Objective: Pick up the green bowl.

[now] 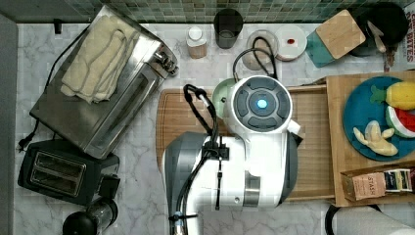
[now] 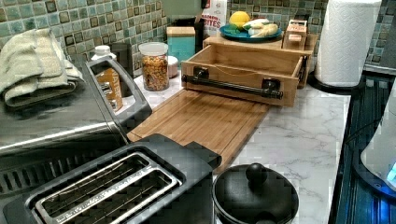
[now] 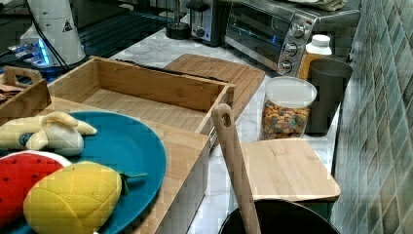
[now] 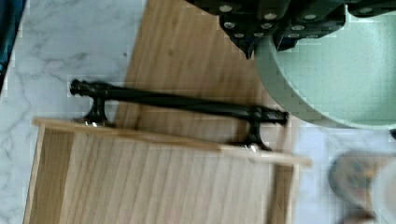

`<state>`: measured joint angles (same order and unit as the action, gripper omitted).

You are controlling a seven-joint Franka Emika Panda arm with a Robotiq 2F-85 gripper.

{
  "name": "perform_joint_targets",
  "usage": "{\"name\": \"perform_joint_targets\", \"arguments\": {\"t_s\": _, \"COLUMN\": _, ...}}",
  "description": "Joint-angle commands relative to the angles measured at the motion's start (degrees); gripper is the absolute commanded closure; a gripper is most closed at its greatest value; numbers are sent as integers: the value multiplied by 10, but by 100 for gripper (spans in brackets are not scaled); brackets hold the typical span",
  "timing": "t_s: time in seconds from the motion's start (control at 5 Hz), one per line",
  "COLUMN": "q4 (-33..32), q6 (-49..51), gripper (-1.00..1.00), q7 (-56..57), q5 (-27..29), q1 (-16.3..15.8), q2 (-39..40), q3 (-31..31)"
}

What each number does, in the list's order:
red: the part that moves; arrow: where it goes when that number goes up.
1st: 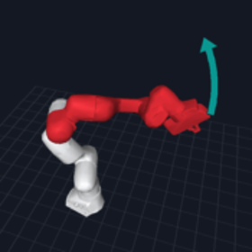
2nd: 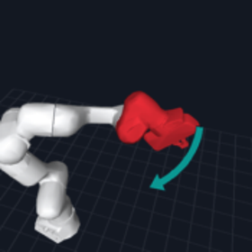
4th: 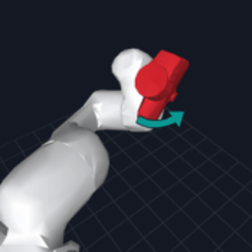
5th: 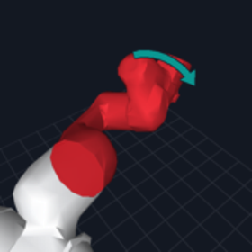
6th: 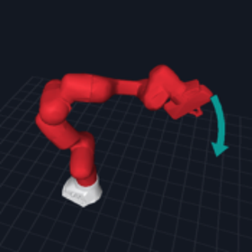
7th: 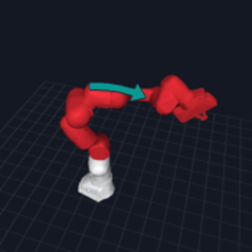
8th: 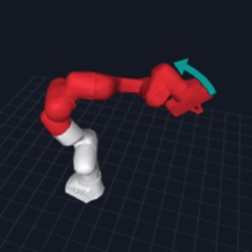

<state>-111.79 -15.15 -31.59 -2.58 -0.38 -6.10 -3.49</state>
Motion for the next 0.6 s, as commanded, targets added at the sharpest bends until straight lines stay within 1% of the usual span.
{"name": "perform_joint_targets", "arguments": {"t_s": 0.2, "q4": 24, "q6": -26, "gripper": 100, "q7": -92, "q5": -8, "q1": -18, "q2": -48, "q3": 38}}
{"name": "perform_joint_targets", "arguments": {"t_s": 0.6, "q4": 25, "q6": -26, "gripper": 100, "q7": -92, "q5": -9, "q1": -21, "q2": -48, "q3": 36}}
